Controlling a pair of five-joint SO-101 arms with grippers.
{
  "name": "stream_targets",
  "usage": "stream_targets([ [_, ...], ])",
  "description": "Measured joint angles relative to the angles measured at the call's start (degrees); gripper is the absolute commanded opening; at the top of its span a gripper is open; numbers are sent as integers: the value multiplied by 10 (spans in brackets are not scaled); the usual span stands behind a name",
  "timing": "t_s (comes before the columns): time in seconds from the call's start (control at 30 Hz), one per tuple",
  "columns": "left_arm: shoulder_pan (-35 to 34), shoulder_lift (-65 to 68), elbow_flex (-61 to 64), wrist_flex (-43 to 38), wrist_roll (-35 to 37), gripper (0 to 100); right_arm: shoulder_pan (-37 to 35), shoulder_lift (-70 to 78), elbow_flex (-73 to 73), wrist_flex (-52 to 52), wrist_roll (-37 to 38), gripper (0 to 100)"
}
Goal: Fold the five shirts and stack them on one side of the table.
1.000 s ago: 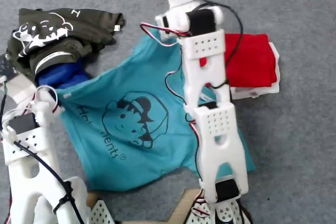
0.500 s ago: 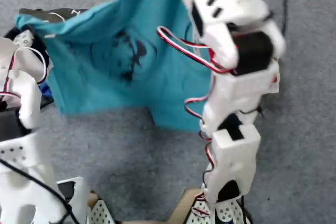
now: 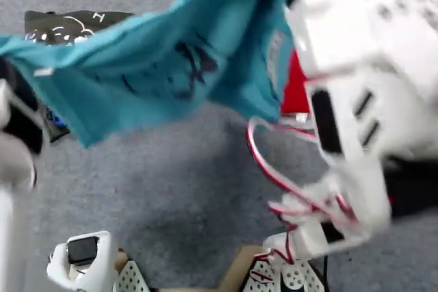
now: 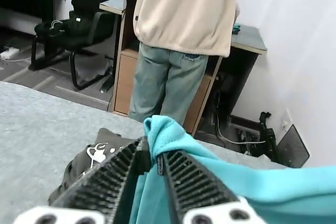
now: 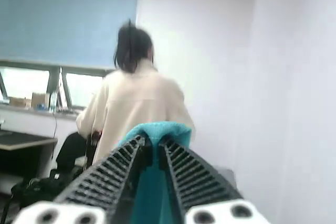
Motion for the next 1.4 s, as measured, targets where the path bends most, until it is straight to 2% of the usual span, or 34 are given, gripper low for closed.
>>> stream_targets([
  [0.1,1,-5,-47,69,-6,27,0,-60,68,-11,2,13],
  [0.23,1,-4,-29,87,-9,29,-2,-105,182,-51,2,13],
  [0.33,1,-4,40,63,-9,29,-1,-103,310,-89,0,13],
  [0.43,1,-3,164,-11,-9,29,-1,-80,436,-142,0,13],
  [0.57,1,4,420,-215,-10,29,-1,-15,597,-244,0,13],
  [0.73,-3,47,750,-616,-18,29,11,124,669,-358,-18,13],
  [0.8,-3,87,796,-754,-40,29,20,169,646,-359,-45,13],
  [0.87,-3,117,785,-829,-55,29,30,203,605,-326,-69,13],
  [0.97,-4,152,738,-810,-60,29,40,230,516,-240,-84,13],
  [1.13,-3,157,704,-699,-61,29,41,248,378,-49,-86,13],
  [1.23,-4,157,703,-615,-61,29,43,251,320,67,-82,13],
  [1.4,-4,157,703,-446,-61,29,43,251,290,246,-31,13],
])
